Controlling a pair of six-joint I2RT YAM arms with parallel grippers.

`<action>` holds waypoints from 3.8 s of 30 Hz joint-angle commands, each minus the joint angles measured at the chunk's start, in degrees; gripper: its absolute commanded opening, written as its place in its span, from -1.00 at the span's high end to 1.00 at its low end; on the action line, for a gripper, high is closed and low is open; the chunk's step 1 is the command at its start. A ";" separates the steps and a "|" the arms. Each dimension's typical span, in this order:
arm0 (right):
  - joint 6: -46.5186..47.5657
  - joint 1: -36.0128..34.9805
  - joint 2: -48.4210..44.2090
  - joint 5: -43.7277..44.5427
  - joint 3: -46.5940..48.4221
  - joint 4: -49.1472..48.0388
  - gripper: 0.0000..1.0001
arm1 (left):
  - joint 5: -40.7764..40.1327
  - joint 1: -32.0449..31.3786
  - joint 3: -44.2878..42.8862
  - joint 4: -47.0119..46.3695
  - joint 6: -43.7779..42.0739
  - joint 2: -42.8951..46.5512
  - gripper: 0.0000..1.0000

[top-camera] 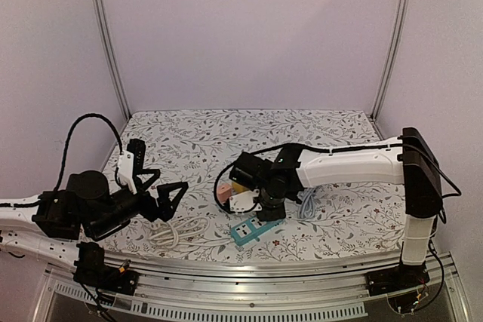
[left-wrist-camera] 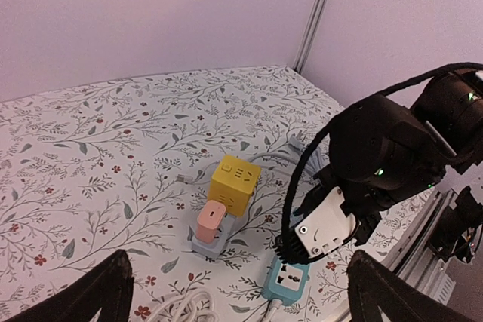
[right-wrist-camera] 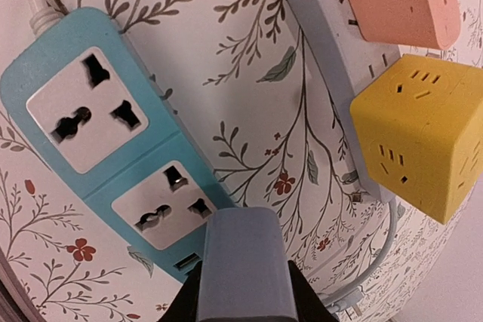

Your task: Insert the plug

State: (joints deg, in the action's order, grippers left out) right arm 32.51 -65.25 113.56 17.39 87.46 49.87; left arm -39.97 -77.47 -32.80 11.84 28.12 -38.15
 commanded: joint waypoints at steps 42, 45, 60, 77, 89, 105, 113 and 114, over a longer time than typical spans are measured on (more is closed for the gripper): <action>15.20 -2.78 -7.21 -0.99 -10.73 -11.46 1.00 | -0.17 -0.73 1.90 -0.75 -0.78 0.67 -0.96; 15.45 -2.73 -6.01 0.02 -11.03 -12.12 1.00 | -0.03 -0.67 1.82 -0.81 -0.78 0.61 -0.96; 17.58 -1.37 -7.53 -0.14 -12.61 -16.23 1.00 | 0.41 -0.75 1.88 -0.92 -0.77 0.70 -0.96; 11.35 -1.28 -1.37 -8.04 -6.54 -3.73 1.00 | 0.41 -0.71 2.03 -1.04 -0.95 0.56 -0.96; 2.96 -3.16 -1.45 -15.33 -5.66 4.19 1.00 | 0.77 -0.74 1.89 -1.47 -1.04 0.16 -0.96; 1.97 -5.35 1.49 -18.99 -4.29 5.16 1.00 | 0.77 -0.71 1.95 -1.44 -1.00 0.33 -0.96; 2.18 -5.36 5.18 -17.96 -1.16 6.53 1.00 | 0.86 -0.70 1.93 -1.37 -0.91 0.45 -0.95; 2.20 -5.37 5.78 -17.71 -0.70 6.78 1.00 | 0.85 -0.72 1.94 -1.38 -1.01 0.40 -0.96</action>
State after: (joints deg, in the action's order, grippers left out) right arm 34.76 -69.97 113.99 2.20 86.67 55.57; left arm -39.46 -77.47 -31.86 11.20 27.64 -37.87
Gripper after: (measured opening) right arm 0.284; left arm 0.978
